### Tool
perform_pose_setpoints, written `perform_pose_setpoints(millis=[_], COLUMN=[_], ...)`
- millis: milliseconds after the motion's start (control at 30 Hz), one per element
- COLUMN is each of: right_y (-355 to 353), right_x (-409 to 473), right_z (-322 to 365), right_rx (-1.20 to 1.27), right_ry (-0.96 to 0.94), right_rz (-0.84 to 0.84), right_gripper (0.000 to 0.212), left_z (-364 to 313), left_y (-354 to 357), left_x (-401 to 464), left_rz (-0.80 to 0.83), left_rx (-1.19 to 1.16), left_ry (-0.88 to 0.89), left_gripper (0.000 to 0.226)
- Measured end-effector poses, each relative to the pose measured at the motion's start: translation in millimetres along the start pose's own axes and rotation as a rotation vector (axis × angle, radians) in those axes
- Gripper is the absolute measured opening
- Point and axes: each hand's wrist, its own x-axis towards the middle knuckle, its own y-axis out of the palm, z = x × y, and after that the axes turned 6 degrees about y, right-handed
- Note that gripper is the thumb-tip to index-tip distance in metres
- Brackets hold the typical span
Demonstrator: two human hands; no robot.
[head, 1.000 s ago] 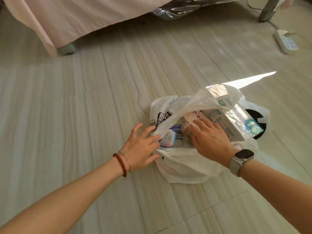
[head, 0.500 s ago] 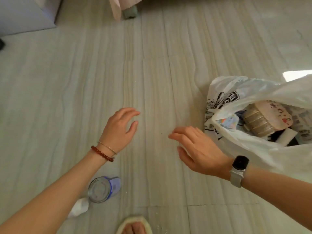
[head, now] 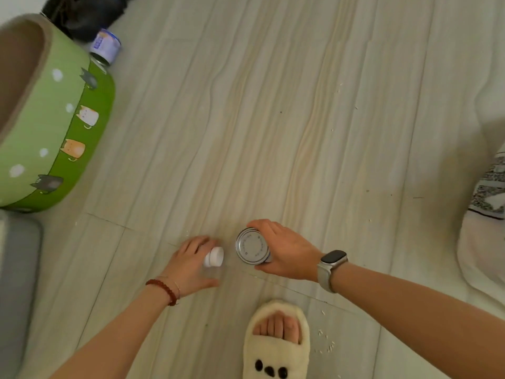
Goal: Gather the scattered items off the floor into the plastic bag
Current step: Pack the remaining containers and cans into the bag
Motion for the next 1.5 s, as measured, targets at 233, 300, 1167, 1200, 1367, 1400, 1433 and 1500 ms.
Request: perform_pose_setpoints(millis=[233,300,1167,1200,1367,1400,1433,1500], right_y=[-29.4,-55.4,-177.9,-177.0,-173.3,-173.1,-173.6,-176.2], right_x=[-21.4,-37.5,-387.2,-388.4,-386.4,-384.6,-382.3,-376.1], right_z=[-0.8,-5.0,-97.2,-98.6,-106.3,-108.1,-109.4,-111.1], right_rx=[0.186,0.181,0.191,0.193,0.166,0.169,0.171,0.18], right_ry=[0.129,0.149,0.741,0.747,0.767,0.77,0.767,0.749], right_rz=[-0.196,-0.278,-1.334,-1.332,-1.28,-1.276,-1.281,-1.301], right_gripper=[0.076,0.077,0.076,0.075,0.075,0.076,0.076,0.077], left_z=[-28.0,-58.2,-506.0,-508.5,-515.8,-513.9,-511.5,-503.8], left_y=[-20.2,-43.0,-46.9,-44.3,-52.5,-55.1,-55.5,-52.2], left_x=[32.8,47.9,79.7,80.0,79.4,80.0,82.9,88.6], left_rz=[-0.471,-0.531,-0.726,-0.749,-0.659,-0.698,-0.709,-0.7], left_rx=[-0.267,-0.346,0.548,0.539,0.332,0.341,0.331,0.253], left_ry=[0.019,0.104,1.415,1.362,1.195,1.195,1.201,1.234], left_gripper=[0.053,0.055,0.061,0.062,0.061,0.058,0.055,0.049])
